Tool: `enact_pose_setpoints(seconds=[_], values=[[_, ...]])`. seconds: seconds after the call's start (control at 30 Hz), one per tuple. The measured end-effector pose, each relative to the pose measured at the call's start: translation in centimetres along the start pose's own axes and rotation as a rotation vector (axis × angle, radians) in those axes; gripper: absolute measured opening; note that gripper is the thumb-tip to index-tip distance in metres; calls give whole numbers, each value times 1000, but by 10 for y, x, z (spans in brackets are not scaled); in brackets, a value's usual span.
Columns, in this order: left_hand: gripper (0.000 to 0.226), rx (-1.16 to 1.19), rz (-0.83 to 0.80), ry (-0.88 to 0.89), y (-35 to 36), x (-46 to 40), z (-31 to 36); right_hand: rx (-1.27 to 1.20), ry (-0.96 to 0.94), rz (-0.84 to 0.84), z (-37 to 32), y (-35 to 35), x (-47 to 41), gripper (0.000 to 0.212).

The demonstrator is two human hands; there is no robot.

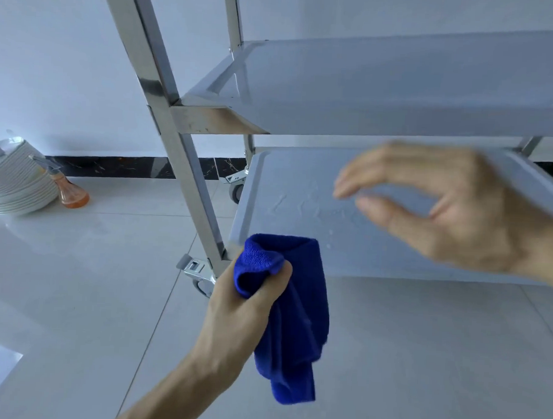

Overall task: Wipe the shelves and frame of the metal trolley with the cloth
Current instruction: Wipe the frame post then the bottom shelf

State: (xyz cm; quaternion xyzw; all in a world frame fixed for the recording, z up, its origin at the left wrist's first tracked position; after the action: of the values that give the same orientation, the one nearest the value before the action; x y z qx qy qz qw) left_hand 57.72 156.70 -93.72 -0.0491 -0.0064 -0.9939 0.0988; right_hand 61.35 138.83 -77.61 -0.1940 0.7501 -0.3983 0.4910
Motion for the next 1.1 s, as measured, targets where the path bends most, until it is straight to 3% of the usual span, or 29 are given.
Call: enact_pose_setpoints(seconds=[0.07,0.13,0.2,0.3,0.43,0.6,0.7,0.8,0.9,0.93,1.0,1.1], values=[[28,63,-63,-74,10,1,-5,-206,303,-213,38,36,32,27],[28,102,-126,-126,20,-4,-9,-484,603,-439,67,75,64,55],[28,160,-206,-155,33,-14,-11,-722,733,-580,78,103,80,68],[25,217,-321,-151,52,-35,-2,-840,751,-562,92,122,78,47],[23,84,-222,-32,48,-88,29,-772,791,-323,128,107,48,12],[29,-127,-127,207,50,-151,109,-614,744,-41,171,66,-14,24],[19,-477,-70,320,42,-173,122,-511,735,82,183,61,-18,27],[34,-861,-283,558,56,-155,88,-192,667,-64,180,83,8,20],[51,-1082,-579,489,67,-126,9,-83,622,-402,164,131,51,25],[52,-1093,-631,463,68,-121,-7,-68,630,-439,162,138,60,24],[50,-1075,-605,467,67,-118,-14,-49,642,-412,163,137,65,21],[46,-1161,-554,633,71,-103,-2,-11,595,-456,156,134,70,23]])
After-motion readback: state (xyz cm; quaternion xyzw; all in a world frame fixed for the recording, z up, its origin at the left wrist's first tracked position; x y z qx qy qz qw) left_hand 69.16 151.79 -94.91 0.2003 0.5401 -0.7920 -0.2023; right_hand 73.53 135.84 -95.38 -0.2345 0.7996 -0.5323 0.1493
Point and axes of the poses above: each hand's wrist, its own x-axis away from the middle knuckle, its own y-axis out of the palm, z = x × y, the point moved 9 cm from there along -x, towards the middle knuckle, and after that the axes turned 1 degree about x, right-handed, at the moved point
